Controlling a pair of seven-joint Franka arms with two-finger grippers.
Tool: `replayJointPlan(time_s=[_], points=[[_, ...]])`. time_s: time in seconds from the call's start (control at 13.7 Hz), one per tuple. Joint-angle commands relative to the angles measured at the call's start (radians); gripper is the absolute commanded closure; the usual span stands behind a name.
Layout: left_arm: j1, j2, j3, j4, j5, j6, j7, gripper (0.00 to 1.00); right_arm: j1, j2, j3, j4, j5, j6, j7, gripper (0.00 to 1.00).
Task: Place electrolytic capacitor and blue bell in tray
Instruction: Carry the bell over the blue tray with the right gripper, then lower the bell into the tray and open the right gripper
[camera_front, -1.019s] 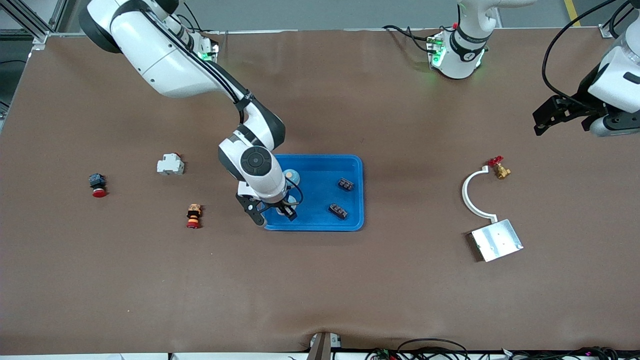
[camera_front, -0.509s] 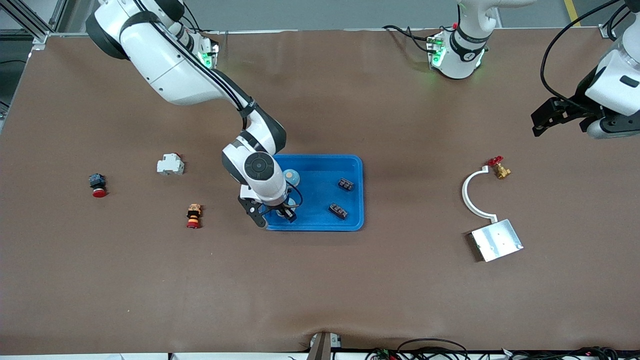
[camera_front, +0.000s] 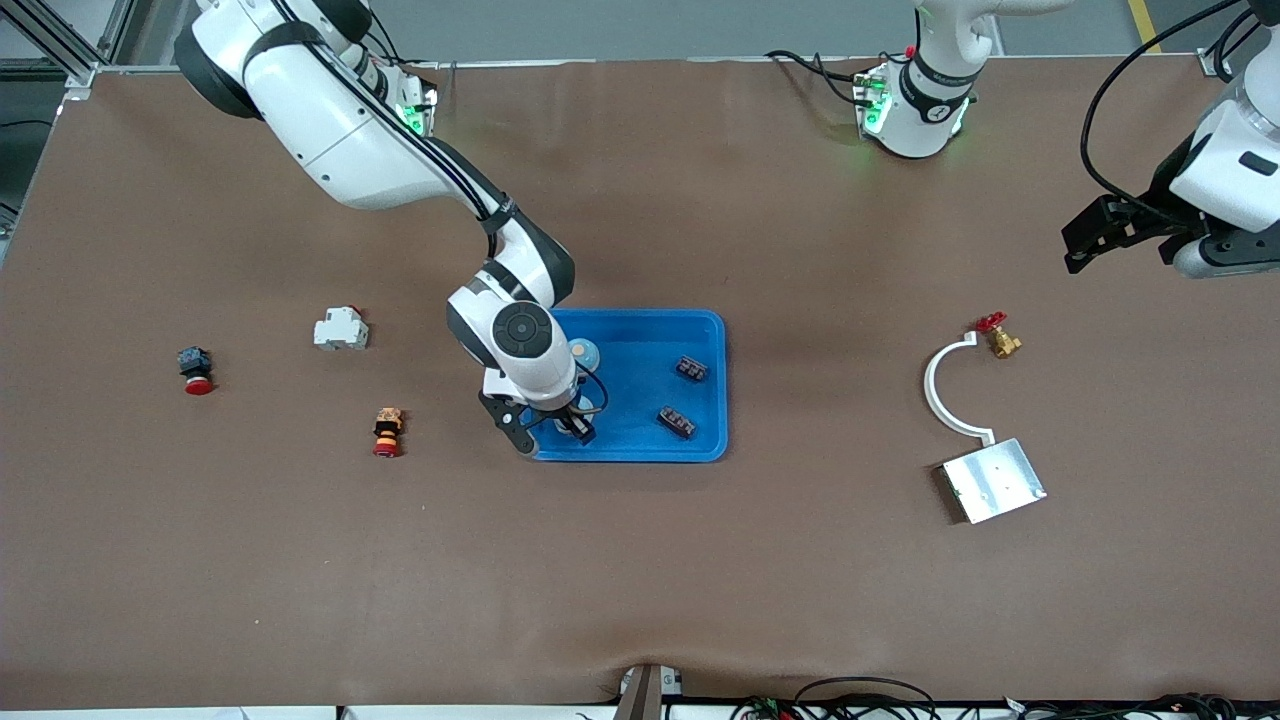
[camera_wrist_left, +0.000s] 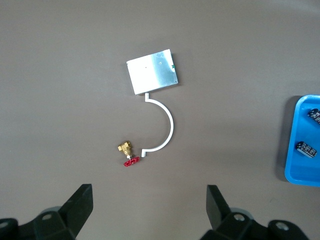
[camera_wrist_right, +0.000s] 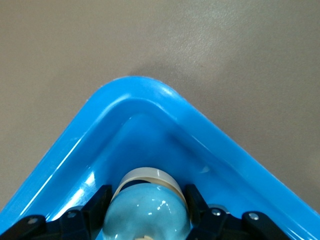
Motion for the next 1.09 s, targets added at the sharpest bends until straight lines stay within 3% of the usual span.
replayJointPlan(time_s=[0.0, 1.02], points=[[-0.002, -0.012, 0.004, -0.006, -0.019, 0.005, 0.012, 0.00, 0.027, 0.036, -0.010, 0.023, -0.021, 0.019, 0.040, 1.00], [-0.002, -0.015, 0.004, -0.004, -0.019, 0.004, 0.009, 0.00, 0.038, 0.047, -0.010, 0.026, -0.021, 0.033, 0.056, 1.00]])
